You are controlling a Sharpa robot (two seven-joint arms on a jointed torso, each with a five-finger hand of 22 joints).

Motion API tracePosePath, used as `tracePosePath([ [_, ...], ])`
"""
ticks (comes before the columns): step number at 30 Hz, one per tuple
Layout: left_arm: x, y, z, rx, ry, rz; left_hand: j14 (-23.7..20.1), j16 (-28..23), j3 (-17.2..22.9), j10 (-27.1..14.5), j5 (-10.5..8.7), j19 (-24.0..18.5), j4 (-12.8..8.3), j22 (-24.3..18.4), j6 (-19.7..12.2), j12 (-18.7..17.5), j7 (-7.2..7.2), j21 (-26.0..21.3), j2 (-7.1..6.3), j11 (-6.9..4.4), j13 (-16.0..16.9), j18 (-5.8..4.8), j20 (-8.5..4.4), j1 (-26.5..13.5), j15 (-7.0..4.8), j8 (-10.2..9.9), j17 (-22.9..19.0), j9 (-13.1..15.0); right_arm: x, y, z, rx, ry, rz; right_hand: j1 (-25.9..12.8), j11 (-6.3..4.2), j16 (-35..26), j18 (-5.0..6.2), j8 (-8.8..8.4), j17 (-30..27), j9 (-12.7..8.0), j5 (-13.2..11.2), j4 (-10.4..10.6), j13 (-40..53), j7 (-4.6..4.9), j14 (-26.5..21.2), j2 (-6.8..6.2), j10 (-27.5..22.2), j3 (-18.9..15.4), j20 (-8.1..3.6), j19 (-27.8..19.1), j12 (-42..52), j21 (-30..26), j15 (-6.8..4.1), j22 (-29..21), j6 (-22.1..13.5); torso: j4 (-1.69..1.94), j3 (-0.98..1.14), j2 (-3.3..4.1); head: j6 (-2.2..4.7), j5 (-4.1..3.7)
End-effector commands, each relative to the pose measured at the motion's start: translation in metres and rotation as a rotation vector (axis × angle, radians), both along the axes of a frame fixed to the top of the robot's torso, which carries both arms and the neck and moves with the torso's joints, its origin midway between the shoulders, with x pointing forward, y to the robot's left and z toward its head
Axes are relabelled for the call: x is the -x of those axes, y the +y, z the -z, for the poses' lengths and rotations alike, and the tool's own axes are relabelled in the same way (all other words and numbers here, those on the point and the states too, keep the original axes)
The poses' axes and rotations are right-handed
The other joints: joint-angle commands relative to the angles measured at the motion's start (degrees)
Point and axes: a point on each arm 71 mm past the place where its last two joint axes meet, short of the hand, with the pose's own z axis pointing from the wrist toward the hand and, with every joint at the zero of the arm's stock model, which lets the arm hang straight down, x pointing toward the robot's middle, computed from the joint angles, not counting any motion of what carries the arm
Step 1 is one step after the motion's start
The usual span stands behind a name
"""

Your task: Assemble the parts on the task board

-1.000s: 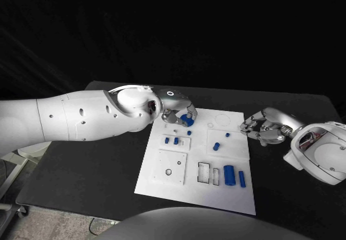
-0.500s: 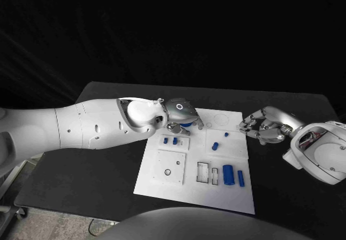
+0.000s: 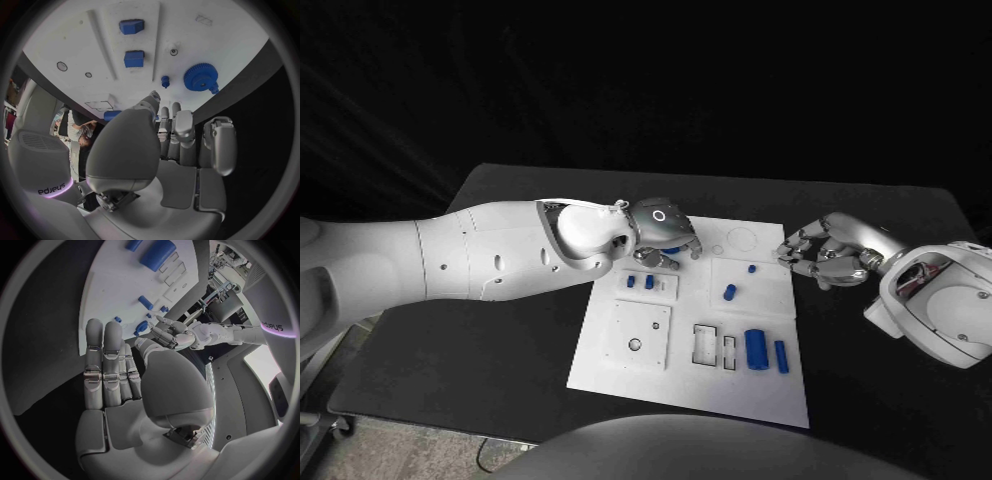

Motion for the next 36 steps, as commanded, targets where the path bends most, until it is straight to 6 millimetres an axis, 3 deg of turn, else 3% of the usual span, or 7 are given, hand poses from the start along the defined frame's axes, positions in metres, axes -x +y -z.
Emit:
tracePosePath([
  [1,-0.002,0.001,0.002,-0.030,-0.009,-0.027,-0.2,0.2,0.5,0.3,0.01,2.0,0.0,13.1,0.4,0.3,-0.03,0.2,0.02,-0.13,0.1,-0.38,-0.13,-0.8,-0.10,0.3,-0.1,-0.2,0.000,0.001,0.001,0.011,0.007,-0.007,0.3,0.18,0.1,0.63,0.21,0.0,0.1,0.3,0.0,-0.1,-0.15,0.2,0.41,0.4,0.4,-0.12,0.4,-0.1,0.2,0.04,0.1,0.2,0.03,0.00,0.03,0.01,0.06],
  [24,-0.006,0.006,0.021,-0.022,0.019,-0.082,-0.8,1.0,2.4,0.9,0.48,2.4,-1.5,13.3,2.8,6.7,0.89,1.0,0.10,-0.64,4.3,-0.52,-0.10,-2.5,-0.43,0.9,-2.6,-2.4,0.000,0.001,0.002,0.017,0.018,-0.011,0.6,0.21,0.0,0.59,0.20,0.0,0.1,0.6,0.0,-0.3,-0.11,0.1,0.49,0.4,0.5,-0.10,0.3,-0.2,0.1,0.09,0.1,0.1,0.02,0.03,-0.03,0.01,0.09],
  [29,-0.006,0.005,0.024,-0.013,0.025,-0.082,-0.9,1.2,3.7,1.2,2.24,2.6,-2.4,13.4,4.5,7.4,1.08,1.3,0.68,-1.04,4.6,-0.59,-0.09,-1.9,-0.65,1.7,-3.3,-2.5,0.001,0.000,0.002,0.019,0.022,-0.010,0.8,0.23,0.0,0.58,0.21,0.0,0.1,0.6,-0.2,-0.4,-0.10,0.0,0.56,0.4,0.6,-0.09,0.3,-0.3,0.1,0.11,0.1,0.1,0.01,0.00,-0.04,0.01,-0.18],
  [36,-0.006,0.004,0.029,-0.006,0.040,-0.087,-1.4,0.4,4.6,1.3,2.79,2.5,-2.7,13.3,4.6,6.6,1.34,1.1,0.74,-1.06,3.5,-0.53,-0.09,-2.1,-0.73,1.7,-4.5,-2.9,0.001,-0.001,0.003,0.026,0.031,-0.008,1.1,0.28,-0.1,0.56,0.26,0.0,0.1,0.7,-0.3,-0.6,-0.06,-0.2,0.64,0.4,0.7,-0.07,0.1,-0.3,0.0,0.16,0.1,0.2,0.04,0.00,-0.03,0.01,-0.36],
])
